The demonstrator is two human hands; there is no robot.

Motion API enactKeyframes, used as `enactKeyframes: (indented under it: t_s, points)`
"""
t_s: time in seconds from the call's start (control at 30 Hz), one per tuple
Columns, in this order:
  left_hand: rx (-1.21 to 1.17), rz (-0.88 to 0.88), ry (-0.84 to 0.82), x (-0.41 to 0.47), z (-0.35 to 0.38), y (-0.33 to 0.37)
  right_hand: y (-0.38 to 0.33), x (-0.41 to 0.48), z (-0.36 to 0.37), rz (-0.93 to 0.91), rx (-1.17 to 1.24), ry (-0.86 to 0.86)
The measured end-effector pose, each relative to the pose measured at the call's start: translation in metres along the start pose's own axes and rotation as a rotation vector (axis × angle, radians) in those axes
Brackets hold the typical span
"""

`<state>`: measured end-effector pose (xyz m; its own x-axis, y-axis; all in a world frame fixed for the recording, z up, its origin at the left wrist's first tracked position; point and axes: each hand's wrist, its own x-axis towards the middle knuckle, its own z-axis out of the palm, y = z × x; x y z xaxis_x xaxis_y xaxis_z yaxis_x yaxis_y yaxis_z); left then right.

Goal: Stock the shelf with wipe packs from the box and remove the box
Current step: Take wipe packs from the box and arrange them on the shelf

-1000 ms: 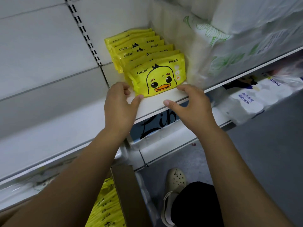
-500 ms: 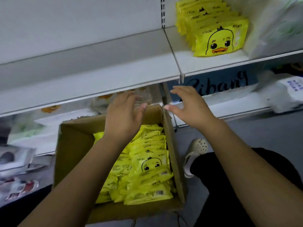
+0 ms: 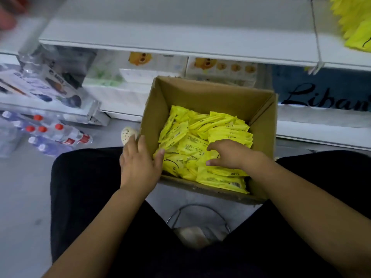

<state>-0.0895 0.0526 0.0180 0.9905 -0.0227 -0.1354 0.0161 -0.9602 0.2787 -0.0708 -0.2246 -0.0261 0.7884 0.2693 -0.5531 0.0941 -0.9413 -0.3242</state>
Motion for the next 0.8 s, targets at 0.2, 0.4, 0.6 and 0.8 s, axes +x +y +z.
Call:
enactKeyframes:
  t_s: [0.2, 0.4, 0.6, 0.8]
  points:
    - [-0.135, -0.118, -0.244, -0.023, 0.018, -0.023, 0.001, -0.008, 0.017, 0.069, 0.155, -0.221]
    - [-0.249, -0.083, -0.352, -0.020, 0.020, -0.036, 0.013, -0.015, 0.031, 0.211, 0.183, -0.163]
    - [-0.285, -0.076, -0.332, -0.019, 0.025, -0.037, 0.013, -0.006, 0.046, 0.272, 0.247, 0.036]
    - [-0.301, -0.090, -0.342, -0.018, 0.025, -0.036, -0.011, -0.017, 0.043, 0.147, 0.492, 0.138]
